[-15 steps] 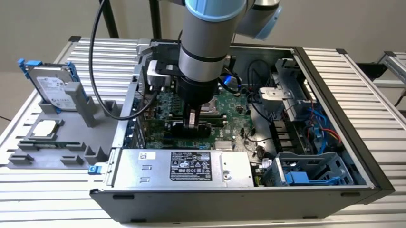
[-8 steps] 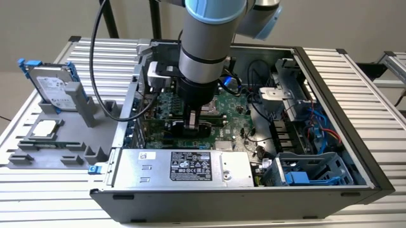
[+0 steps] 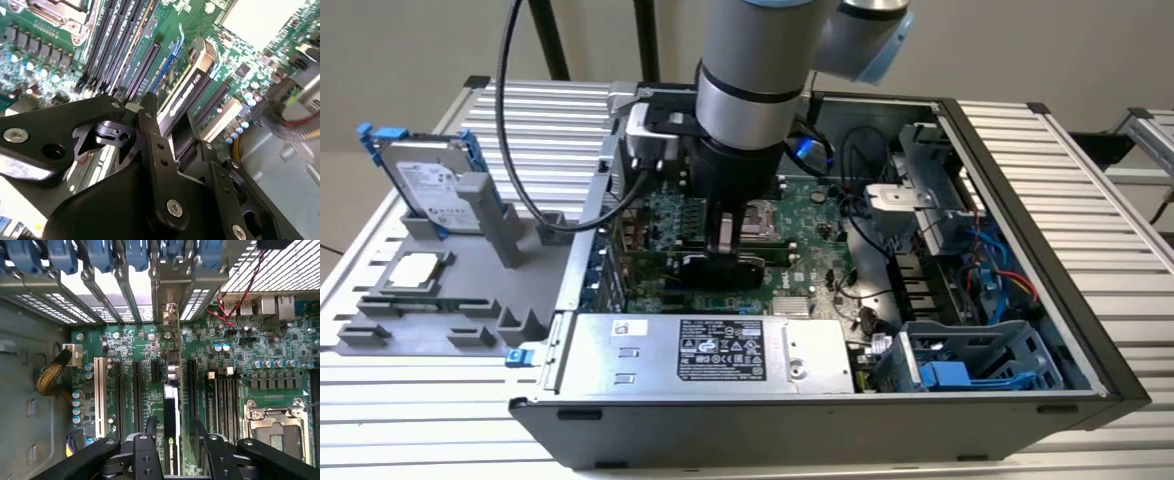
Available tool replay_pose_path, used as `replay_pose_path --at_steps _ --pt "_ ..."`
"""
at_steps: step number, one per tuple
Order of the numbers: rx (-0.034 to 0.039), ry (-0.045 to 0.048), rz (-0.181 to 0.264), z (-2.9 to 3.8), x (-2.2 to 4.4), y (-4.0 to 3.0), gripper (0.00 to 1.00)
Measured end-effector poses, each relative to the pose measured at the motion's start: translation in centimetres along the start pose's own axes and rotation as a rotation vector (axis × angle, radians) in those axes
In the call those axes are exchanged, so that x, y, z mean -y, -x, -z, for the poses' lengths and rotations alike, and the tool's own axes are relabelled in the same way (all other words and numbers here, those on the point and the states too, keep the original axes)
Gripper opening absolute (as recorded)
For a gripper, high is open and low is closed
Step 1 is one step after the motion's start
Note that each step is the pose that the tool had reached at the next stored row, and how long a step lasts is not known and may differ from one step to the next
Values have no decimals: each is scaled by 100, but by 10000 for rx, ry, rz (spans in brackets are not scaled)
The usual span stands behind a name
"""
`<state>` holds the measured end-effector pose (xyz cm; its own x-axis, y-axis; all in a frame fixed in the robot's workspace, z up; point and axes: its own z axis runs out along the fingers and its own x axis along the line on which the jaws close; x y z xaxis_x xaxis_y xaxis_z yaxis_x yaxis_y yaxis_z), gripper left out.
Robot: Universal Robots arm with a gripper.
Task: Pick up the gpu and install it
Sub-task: 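Insert the gpu into the slot, then press down on the gpu until it lock into place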
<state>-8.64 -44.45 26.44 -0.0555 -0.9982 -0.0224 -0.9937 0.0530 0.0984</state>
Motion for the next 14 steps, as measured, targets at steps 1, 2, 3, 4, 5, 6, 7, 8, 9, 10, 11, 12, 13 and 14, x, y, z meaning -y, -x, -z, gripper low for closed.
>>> replay_pose_path --at_steps 1,2,3,4,5,6,7,8,9,10,11,12,13,14 --pt "1 0 0 47 -5 1 100" --pt "-1 0 0 91 -9 2 100" --pt "2 -1 0 139 -14 3 100" --pt "0 0 0 180 -18 4 100" --pt "-1 -1 1 195 -19 4 100" --pt "1 -2 1 194 -19 4 100" --pt "3 -2 1 194 -19 5 0" --pt "2 -2 1 194 -19 5 0" --pt "2 -2 1 194 -19 4 0" --pt "1 -2 1 195 -19 4 0" --pt "1 -1 1 196 -19 4 0" --pt "1 -2 0 196 -20 4 0" --pt "0 -1 0 201 -20 5 0" --pt "1 -1 0 205 -20 5 0"
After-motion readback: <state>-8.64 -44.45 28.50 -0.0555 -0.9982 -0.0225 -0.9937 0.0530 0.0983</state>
